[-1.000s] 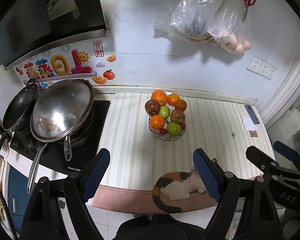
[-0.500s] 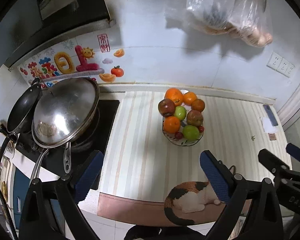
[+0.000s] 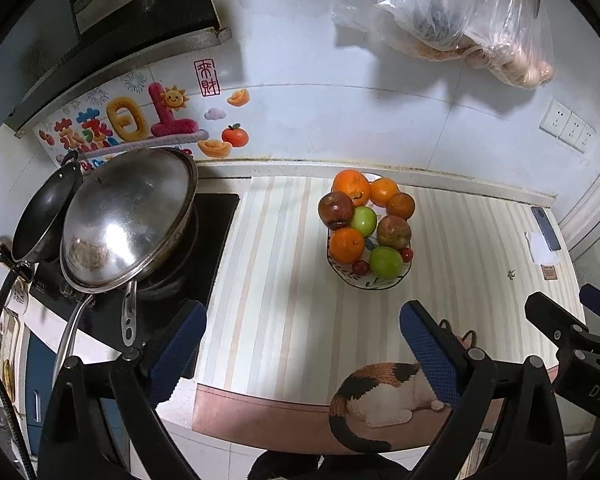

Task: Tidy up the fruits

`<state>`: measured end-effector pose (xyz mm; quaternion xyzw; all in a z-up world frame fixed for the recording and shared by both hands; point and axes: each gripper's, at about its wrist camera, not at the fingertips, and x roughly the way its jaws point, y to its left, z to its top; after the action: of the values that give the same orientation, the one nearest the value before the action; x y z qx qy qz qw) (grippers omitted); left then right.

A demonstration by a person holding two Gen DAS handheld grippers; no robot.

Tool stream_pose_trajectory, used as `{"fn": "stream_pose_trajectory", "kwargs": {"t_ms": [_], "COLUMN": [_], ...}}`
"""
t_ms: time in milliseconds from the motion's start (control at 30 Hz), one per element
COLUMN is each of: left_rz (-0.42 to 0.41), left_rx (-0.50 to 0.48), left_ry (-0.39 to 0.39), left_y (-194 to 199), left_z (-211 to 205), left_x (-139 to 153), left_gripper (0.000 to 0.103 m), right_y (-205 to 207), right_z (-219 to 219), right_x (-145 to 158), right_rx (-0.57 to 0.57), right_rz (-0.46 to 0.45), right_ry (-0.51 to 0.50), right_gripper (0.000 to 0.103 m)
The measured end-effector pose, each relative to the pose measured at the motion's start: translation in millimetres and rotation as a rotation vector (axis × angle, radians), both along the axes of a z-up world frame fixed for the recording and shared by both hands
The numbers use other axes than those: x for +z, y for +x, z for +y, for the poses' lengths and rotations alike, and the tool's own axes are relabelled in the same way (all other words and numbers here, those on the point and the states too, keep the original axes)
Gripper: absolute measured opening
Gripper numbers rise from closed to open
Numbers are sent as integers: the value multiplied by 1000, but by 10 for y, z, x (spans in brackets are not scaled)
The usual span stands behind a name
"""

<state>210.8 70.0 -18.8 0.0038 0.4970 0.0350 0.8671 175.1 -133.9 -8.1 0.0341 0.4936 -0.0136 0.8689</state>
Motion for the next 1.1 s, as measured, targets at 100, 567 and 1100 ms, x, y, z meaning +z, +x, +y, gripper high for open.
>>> {"fn": "stream_pose_trajectory", "kwargs": {"t_ms": [100, 567, 1100], "left_rz": [3, -7, -11], "left_rx": [-1, 0, -20], "left_ry": [-2, 5, 6], "left_y": [2, -26, -48], "left_z": [10, 58, 31], "left_x": [8, 41, 97], "left_gripper": [99, 99, 99], "right_y": [1, -26, -43], "right_z": [-8, -4, -3], "right_x": [-2, -3, 17], "right_rx": [0, -7, -8], "right_rz": [2, 4, 0], "right_ry": [2, 5, 4], "right_gripper": [102, 102, 102]}}
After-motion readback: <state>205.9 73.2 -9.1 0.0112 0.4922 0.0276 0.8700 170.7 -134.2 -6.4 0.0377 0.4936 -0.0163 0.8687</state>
